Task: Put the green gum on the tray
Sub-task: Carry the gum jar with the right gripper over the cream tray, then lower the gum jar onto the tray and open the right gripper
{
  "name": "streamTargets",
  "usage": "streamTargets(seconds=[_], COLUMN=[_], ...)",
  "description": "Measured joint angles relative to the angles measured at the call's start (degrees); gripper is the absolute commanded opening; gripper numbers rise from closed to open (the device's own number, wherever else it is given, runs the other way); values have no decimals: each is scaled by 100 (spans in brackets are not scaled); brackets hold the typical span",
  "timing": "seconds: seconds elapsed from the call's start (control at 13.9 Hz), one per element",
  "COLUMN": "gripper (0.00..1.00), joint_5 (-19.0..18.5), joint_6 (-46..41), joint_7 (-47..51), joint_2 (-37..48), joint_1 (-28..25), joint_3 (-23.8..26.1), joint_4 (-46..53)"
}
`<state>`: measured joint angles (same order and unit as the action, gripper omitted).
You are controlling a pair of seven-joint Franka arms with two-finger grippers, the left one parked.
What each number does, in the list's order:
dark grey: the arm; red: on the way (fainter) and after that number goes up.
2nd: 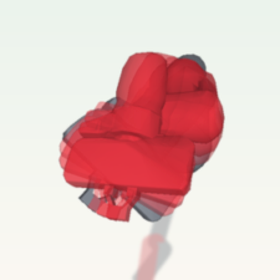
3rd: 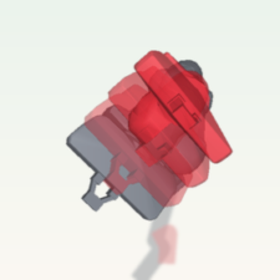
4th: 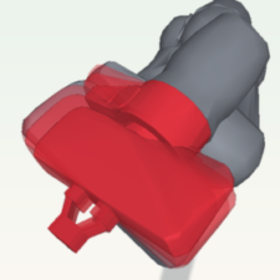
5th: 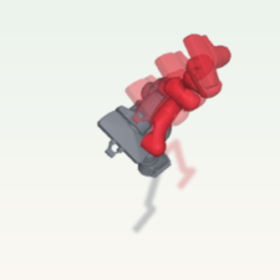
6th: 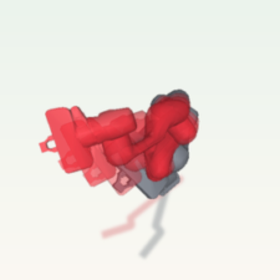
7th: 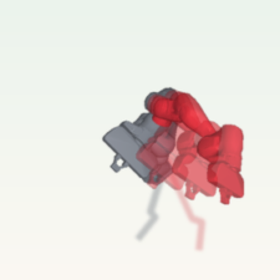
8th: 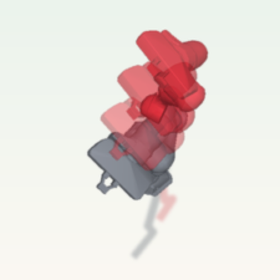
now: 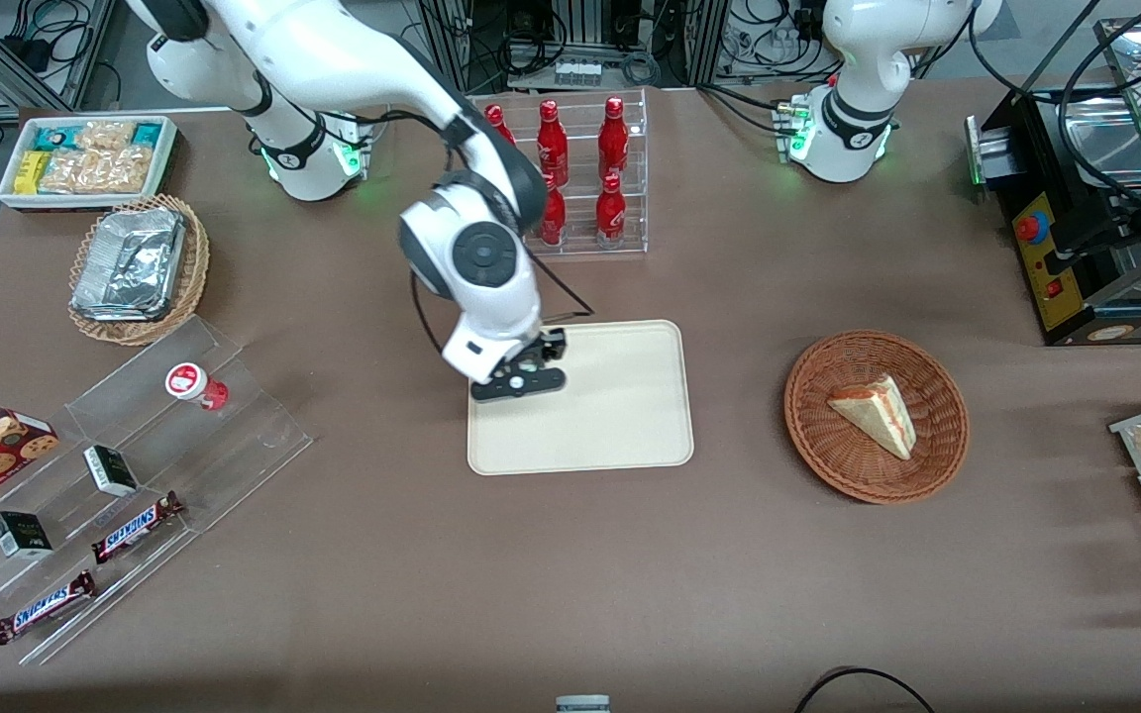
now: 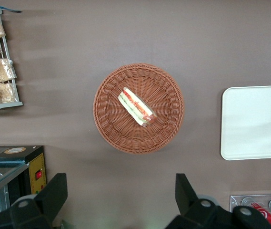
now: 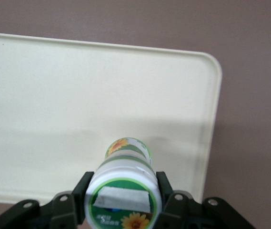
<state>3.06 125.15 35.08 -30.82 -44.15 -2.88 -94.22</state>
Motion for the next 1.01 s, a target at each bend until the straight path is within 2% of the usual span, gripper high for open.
streamTargets(seconds=[0.22,0.43,0.58,0.65,0.72,1.01], gripper=[0,0,46,79,100,100], joint_5=[0,0,0,0,0,-14], joint_6=[558,718,790,800,811,936], joint_7=[437,596,620,621,621,600], joint_2=[-465,-749,-836,-855,-865,-909], joint_1=[-192,-259,-259,-259,-259,-262], joint_3=[-6,-10,-18,-25,-28,-30], joint_4=[63,166,196,197,198,210])
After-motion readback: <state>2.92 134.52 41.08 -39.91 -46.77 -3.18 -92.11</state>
